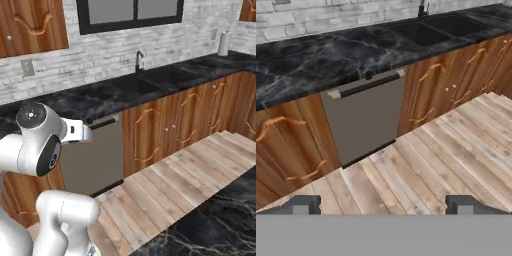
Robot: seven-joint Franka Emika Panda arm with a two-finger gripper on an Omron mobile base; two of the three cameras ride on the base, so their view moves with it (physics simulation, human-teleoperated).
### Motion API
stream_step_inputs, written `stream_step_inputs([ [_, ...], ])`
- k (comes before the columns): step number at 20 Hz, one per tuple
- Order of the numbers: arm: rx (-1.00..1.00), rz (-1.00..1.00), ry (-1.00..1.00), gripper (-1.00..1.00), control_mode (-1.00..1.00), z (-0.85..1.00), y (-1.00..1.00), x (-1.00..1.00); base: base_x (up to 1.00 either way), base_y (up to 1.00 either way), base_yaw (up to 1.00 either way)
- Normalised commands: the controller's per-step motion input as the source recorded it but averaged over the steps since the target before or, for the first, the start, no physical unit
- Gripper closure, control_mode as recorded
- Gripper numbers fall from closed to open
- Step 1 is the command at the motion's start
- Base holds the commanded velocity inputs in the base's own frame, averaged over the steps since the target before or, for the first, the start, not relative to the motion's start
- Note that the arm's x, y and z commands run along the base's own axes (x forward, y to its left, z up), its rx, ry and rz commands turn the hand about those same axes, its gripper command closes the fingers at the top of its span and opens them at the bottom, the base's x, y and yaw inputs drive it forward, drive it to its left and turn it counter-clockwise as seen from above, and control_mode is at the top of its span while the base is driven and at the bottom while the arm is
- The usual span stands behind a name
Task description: Place one of the steaks on the plate and the other in the bowl. Then place the bowl in the fridge.
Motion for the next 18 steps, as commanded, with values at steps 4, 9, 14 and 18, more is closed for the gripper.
stream_step_inputs([
  [4, 0.0, 0.0, 0.0, -1.0, 1.0, 0.0, 0.0, 0.0, 0.95, 0.2, -0.68],
  [9, 0.0, 0.0, 0.0, -1.0, 1.0, 0.0, 0.0, 0.0, 1.0, 0.36, -0.62],
  [14, 0.0, 0.0, 0.0, -1.0, 1.0, 0.0, 0.0, 0.0, 1.0, 0.08, -0.62],
  [18, 0.0, 0.0, 0.0, -1.0, 1.0, 0.0, 0.0, 0.0, 1.0, 0.0, -0.63],
])
